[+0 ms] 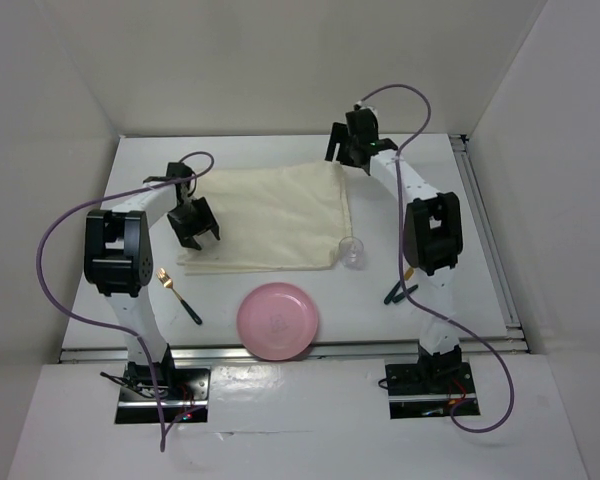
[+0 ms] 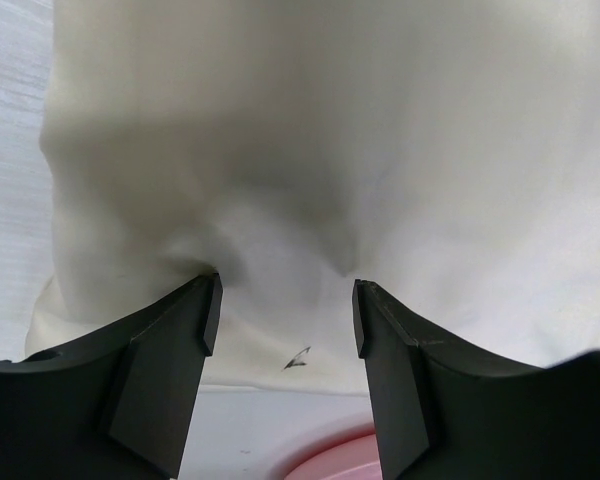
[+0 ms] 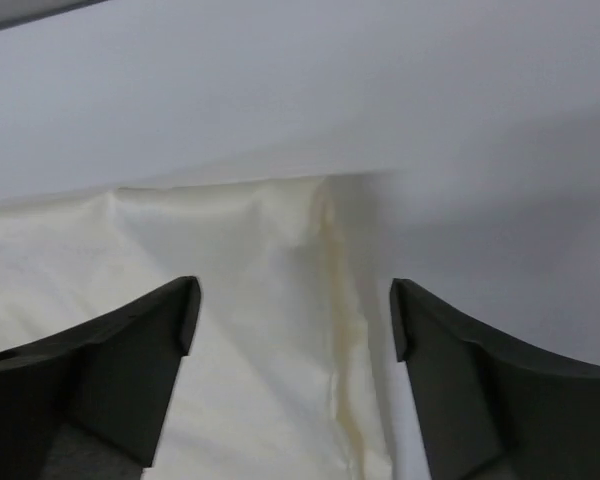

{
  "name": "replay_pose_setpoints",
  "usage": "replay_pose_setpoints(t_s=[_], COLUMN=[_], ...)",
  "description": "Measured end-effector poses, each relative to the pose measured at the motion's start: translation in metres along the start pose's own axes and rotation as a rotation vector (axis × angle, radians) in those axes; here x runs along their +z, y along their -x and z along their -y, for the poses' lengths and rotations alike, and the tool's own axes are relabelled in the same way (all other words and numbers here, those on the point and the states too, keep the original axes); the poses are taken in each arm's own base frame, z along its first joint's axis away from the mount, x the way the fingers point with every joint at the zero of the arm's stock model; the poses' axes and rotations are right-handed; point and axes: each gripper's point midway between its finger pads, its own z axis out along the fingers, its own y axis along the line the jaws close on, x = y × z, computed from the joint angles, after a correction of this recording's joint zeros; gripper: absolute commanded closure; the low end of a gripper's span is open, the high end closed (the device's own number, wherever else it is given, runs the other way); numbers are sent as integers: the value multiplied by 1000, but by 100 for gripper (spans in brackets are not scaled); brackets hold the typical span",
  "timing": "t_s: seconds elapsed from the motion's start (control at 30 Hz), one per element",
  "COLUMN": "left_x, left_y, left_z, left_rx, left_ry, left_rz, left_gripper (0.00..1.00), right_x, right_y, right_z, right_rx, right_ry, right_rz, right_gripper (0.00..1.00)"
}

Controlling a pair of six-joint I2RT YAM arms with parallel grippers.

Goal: Set the dinner table for one person

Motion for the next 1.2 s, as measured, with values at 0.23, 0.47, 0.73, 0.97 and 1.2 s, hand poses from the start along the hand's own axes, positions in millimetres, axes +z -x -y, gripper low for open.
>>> replay_pose_setpoints(t_s=[0.23,0.47,0.73,0.97,1.2], left_x=[-19,-34,-29,-7,2], left_y=[1,17,15,-3,-17], left_z=[1,3,0,-12,-7], left_rx=[18,37,39,35,65], left_ry=[-3,15,26,59,64], left_rz=[22,79,74,7,-19], left_gripper=[28,28,28,28,28], right_x=[-9,-52,-72,-82,-102], right_y=[-25,-54,-142,-209,-222], right_z=[14,-10,-30,-11,13], right_rx=[47,-10,-85,-98,-84], right_ry=[-38,46,127,96,22], right_rz=[-67,-130,-321,-470,-472], right_gripper=[10,69,93,93,94])
